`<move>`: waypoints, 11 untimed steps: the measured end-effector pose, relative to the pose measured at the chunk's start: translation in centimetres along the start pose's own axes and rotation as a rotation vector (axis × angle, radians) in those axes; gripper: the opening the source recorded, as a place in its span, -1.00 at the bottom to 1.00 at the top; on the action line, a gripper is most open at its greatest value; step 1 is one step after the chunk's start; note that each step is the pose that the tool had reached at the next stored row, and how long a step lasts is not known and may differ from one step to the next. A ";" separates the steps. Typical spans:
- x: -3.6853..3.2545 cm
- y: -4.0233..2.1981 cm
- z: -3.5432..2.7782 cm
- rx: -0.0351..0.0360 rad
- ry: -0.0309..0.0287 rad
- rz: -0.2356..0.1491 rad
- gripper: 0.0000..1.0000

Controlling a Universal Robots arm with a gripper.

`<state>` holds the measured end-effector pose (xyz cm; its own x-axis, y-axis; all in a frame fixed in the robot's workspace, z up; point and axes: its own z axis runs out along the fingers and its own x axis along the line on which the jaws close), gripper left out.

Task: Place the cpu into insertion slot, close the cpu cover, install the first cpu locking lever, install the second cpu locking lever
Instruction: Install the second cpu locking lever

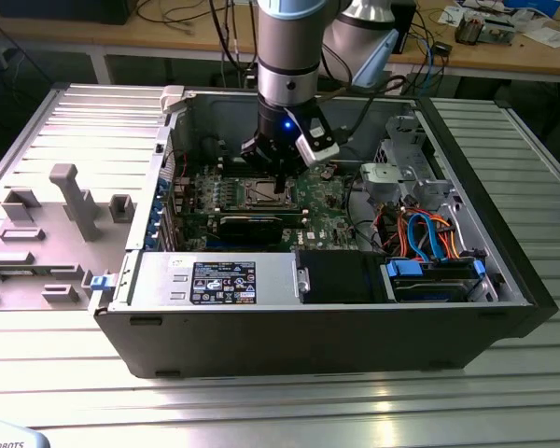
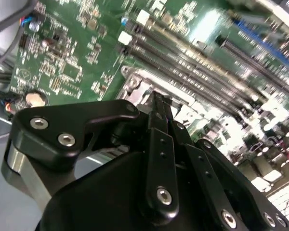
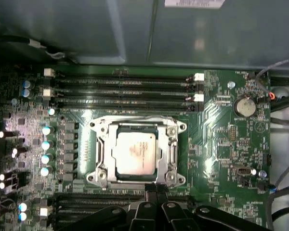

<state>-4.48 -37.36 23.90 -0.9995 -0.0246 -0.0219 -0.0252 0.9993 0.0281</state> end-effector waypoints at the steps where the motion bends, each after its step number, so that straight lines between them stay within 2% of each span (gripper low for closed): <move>1: 0.01 -0.20 -0.01 0.0001 0.0001 0.000 -0.79; 2: 0.01 -0.54 -0.02 0.0000 0.0010 0.000 -0.79; 4: 0.02 -0.75 -0.02 -0.0013 0.0065 0.000 -0.79; 6: 0.12 -0.82 -0.01 -0.0024 0.0281 0.001 -0.79; 7: 0.20 -0.84 -0.01 -0.0038 0.0302 0.001 -0.79; 9: 0.69 -0.88 -0.02 -0.0076 0.0304 0.001 -0.79; 11: 1.08 -0.90 -0.02 -0.0077 0.0306 -0.003 -0.79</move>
<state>-5.54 -38.29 23.86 -0.9996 -0.0287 0.0085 -0.0284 0.9990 0.0358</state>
